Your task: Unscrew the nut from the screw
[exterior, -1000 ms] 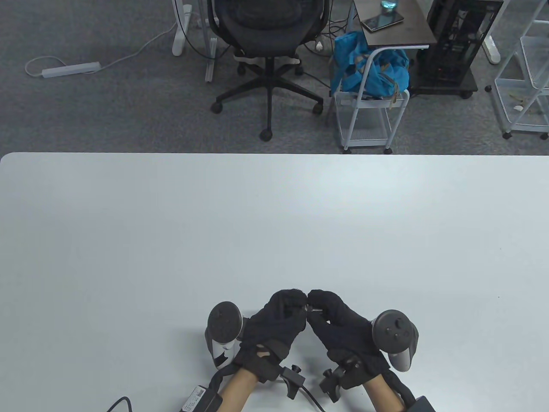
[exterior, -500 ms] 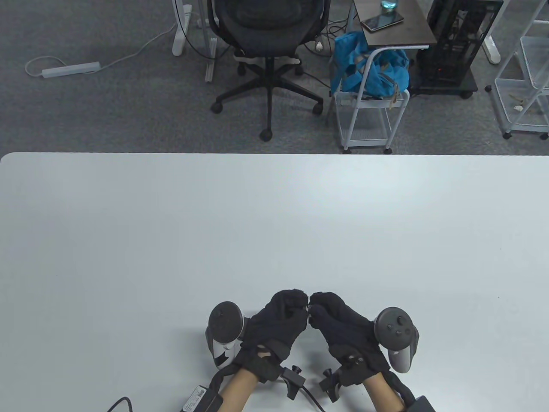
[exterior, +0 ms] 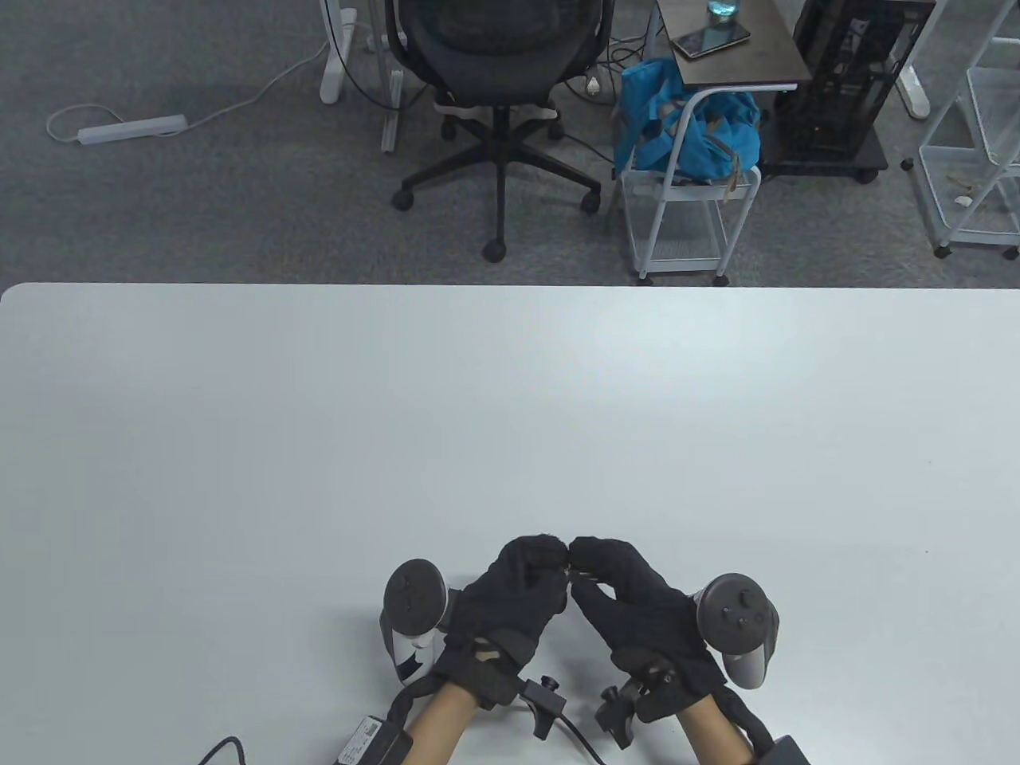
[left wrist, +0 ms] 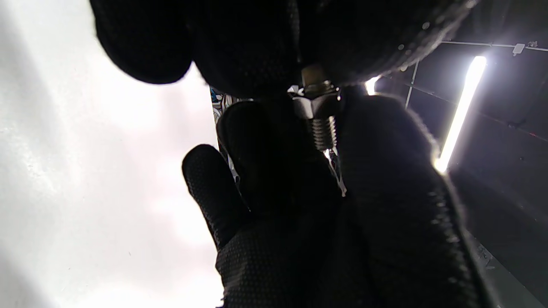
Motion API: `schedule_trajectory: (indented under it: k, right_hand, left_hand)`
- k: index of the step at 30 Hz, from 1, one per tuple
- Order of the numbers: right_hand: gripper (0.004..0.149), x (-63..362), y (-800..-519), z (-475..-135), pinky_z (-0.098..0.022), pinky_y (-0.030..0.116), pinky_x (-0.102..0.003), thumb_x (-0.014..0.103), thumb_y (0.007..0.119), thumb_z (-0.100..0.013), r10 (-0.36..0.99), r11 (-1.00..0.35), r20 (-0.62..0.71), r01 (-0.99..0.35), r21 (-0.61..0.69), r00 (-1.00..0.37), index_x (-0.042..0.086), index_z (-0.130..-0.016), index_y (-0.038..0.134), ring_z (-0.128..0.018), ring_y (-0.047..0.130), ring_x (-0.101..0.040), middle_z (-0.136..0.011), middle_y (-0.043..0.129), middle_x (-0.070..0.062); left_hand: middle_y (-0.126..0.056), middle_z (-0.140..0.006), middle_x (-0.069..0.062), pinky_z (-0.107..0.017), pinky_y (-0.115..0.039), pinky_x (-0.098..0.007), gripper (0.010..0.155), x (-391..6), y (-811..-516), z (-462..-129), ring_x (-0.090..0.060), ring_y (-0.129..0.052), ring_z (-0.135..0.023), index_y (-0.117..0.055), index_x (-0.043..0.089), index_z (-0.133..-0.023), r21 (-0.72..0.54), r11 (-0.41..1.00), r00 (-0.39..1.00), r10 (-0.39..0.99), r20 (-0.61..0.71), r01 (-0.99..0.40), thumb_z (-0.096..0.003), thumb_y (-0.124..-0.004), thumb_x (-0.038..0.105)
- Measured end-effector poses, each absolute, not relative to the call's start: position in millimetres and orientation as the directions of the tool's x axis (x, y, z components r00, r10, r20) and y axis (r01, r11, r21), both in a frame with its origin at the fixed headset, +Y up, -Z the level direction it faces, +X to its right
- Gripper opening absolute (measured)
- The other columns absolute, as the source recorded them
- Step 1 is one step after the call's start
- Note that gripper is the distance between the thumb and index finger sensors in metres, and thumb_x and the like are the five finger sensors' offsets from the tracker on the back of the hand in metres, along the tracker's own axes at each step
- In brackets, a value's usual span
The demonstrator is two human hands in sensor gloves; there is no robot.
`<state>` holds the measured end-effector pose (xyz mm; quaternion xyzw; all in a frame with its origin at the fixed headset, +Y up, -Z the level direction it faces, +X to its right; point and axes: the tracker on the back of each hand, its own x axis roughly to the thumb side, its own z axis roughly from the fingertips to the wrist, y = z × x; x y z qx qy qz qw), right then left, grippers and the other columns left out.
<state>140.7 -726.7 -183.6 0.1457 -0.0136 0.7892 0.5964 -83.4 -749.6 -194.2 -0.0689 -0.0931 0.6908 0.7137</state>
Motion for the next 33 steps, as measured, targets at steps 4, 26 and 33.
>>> schedule_trajectory:
  k: [4, 26, 33]
  right_hand:
    - [0.065, 143.0, -732.6, -183.9, -0.056, 0.067, -0.068, 0.054, 0.068, -0.056, 0.939, -0.324, 0.165, -0.938, 0.119, -0.303, 0.006, -0.101, 0.069, -0.068, 0.087, -0.047, -0.085, 0.085, -0.022]
    - [0.066, 142.9, -734.7, -184.9, -0.059, 0.063, -0.07, 0.051, 0.07, -0.056, 0.952, -0.28, 0.164, -0.952, 0.126, -0.259, 0.009, -0.105, 0.064, -0.078, 0.08, -0.049, -0.095, 0.076, -0.024]
    - [0.055, 137.8, -732.1, -185.4, -0.054, 0.073, -0.063, 0.043, 0.072, -0.056, 0.929, -0.344, 0.199, -0.927, 0.149, -0.313, 0.006, -0.096, 0.07, -0.058, 0.093, -0.037, -0.074, 0.09, -0.013]
  left_hand:
    - [-0.087, -0.085, -0.013, -0.053, -0.082, -0.053, 0.048, -81.8, -748.4, -193.7, -0.018, -0.097, -0.052, -0.075, 0.026, -0.093, -0.235, 0.059, 0.047, 0.997, 0.057, -0.97, -0.0472, -0.085, 0.039]
    - [-0.087, -0.085, -0.014, -0.052, -0.082, -0.053, 0.048, -83.0, -749.5, -194.3, -0.018, -0.096, -0.052, -0.075, 0.026, -0.093, -0.232, 0.042, 0.034, 0.999, 0.038, -0.972, -0.0474, -0.084, 0.039]
    - [-0.087, -0.085, -0.014, -0.052, -0.082, -0.053, 0.048, -83.5, -750.9, -194.8, -0.018, -0.096, -0.052, -0.075, 0.026, -0.093, -0.234, 0.045, 0.038, 0.999, 0.034, -0.971, -0.0473, -0.084, 0.039]
